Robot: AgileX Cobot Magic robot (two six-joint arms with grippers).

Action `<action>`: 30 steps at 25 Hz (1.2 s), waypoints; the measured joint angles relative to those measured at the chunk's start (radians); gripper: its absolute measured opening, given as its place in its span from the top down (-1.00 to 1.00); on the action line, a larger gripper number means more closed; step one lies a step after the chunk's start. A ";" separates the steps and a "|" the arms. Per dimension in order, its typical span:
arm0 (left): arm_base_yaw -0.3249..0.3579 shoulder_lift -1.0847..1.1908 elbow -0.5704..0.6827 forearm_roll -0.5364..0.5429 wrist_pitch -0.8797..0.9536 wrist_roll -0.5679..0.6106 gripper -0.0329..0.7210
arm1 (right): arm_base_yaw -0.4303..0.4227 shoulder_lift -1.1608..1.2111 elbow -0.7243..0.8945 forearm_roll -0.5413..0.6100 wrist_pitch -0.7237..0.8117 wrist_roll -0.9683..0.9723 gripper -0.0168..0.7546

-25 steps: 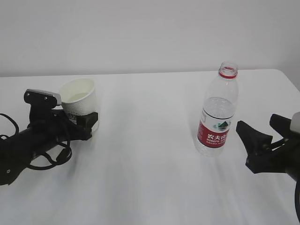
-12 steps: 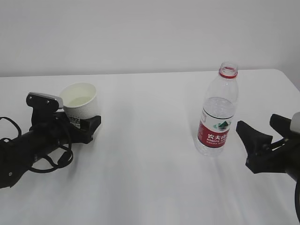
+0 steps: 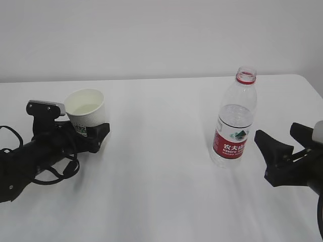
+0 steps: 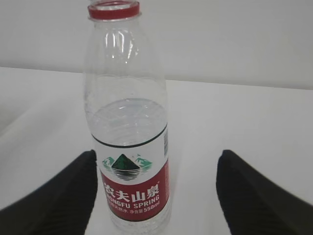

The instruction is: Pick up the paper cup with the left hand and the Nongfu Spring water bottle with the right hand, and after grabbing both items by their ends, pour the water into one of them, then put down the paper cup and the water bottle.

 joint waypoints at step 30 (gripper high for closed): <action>0.000 -0.016 0.091 0.096 -0.010 -0.052 -0.92 | 0.000 0.000 0.000 0.000 0.000 -0.003 -0.53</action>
